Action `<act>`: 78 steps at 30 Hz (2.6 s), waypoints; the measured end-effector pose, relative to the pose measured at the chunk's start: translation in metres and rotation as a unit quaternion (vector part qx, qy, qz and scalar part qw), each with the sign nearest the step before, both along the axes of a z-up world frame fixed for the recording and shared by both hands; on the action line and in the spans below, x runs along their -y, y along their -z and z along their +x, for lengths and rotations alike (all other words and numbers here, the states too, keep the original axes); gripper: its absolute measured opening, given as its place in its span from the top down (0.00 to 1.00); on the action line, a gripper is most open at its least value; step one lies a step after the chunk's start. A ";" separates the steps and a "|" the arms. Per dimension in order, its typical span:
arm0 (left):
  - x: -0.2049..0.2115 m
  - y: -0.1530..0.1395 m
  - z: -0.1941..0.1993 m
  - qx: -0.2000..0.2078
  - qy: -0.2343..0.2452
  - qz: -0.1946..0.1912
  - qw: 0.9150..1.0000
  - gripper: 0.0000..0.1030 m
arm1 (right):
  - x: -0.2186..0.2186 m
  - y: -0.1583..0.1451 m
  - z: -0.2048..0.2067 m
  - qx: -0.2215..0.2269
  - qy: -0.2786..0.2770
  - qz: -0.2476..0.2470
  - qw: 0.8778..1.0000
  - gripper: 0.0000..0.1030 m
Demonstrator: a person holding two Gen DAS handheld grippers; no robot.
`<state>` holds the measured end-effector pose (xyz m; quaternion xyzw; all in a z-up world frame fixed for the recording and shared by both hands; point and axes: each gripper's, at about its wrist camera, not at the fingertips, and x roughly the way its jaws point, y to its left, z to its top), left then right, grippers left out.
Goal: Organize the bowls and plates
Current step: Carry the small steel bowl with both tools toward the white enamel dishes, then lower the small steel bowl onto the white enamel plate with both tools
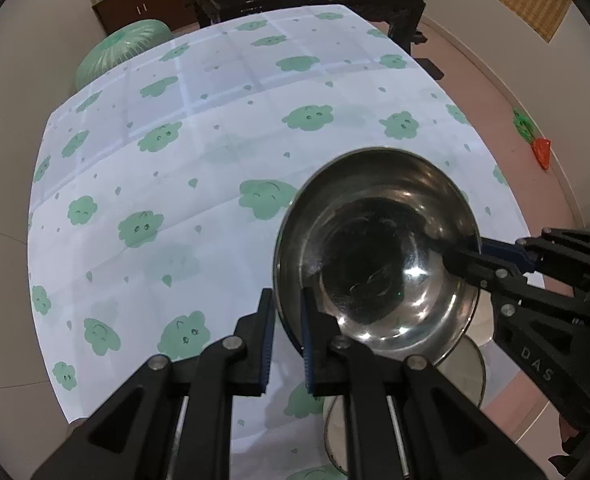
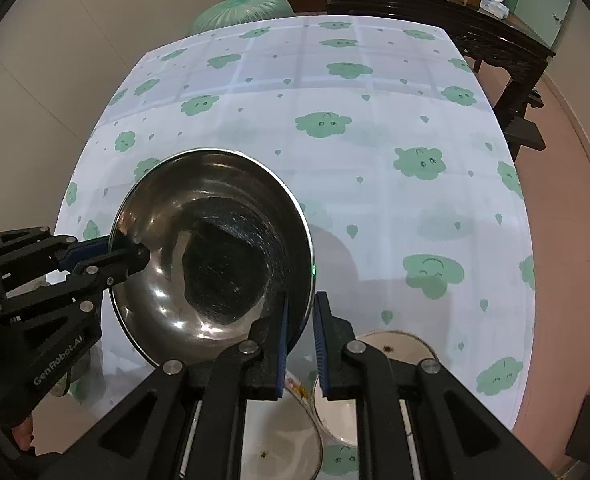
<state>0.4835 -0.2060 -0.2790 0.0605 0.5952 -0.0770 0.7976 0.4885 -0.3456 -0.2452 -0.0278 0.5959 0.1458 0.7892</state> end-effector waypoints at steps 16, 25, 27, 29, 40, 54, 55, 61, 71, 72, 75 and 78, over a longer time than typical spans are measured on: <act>0.005 -0.012 -0.039 0.007 0.023 -0.005 1.000 0.91 | 0.005 -0.014 -0.041 0.004 0.016 -0.001 1.000 0.87; 0.010 -0.016 -0.057 0.010 0.039 -0.005 0.999 0.91 | 0.009 -0.018 -0.064 0.005 0.027 -0.004 1.000 0.87; 0.012 -0.015 -0.061 0.008 0.041 -0.006 0.999 0.91 | 0.011 -0.018 -0.069 0.004 0.029 -0.005 1.000 0.87; 0.012 -0.014 -0.064 0.007 0.042 -0.006 0.999 0.91 | 0.012 -0.017 -0.073 0.003 0.030 -0.006 1.000 0.87; 0.021 -0.011 -0.082 0.003 0.060 -0.004 0.998 0.91 | 0.018 -0.014 -0.094 -0.005 0.037 -0.011 0.999 0.87; 0.025 0.008 -0.099 -0.014 0.070 0.004 0.997 0.91 | 0.018 0.003 -0.115 -0.028 0.042 -0.011 0.999 0.86; 0.025 0.008 -0.099 -0.014 0.071 0.004 0.997 0.91 | 0.018 0.004 -0.116 -0.029 0.042 -0.011 0.999 0.86; 0.028 0.012 -0.103 -0.017 0.076 0.006 0.997 0.91 | 0.020 0.008 -0.121 -0.033 0.045 -0.012 0.998 0.86; 0.033 0.020 -0.111 -0.024 0.082 0.014 0.996 0.91 | 0.024 0.014 -0.127 -0.041 0.047 -0.012 0.998 0.86; 0.033 0.022 -0.111 -0.026 0.082 0.015 0.996 0.91 | 0.024 0.015 -0.127 -0.041 0.047 -0.012 0.998 0.86; 0.033 0.025 -0.112 -0.031 0.081 0.014 0.996 0.91 | 0.023 0.016 -0.129 -0.042 0.047 -0.012 0.998 0.86; 0.033 0.028 -0.113 -0.035 0.083 0.014 0.996 0.91 | 0.024 0.018 -0.130 -0.044 0.048 -0.011 0.998 0.86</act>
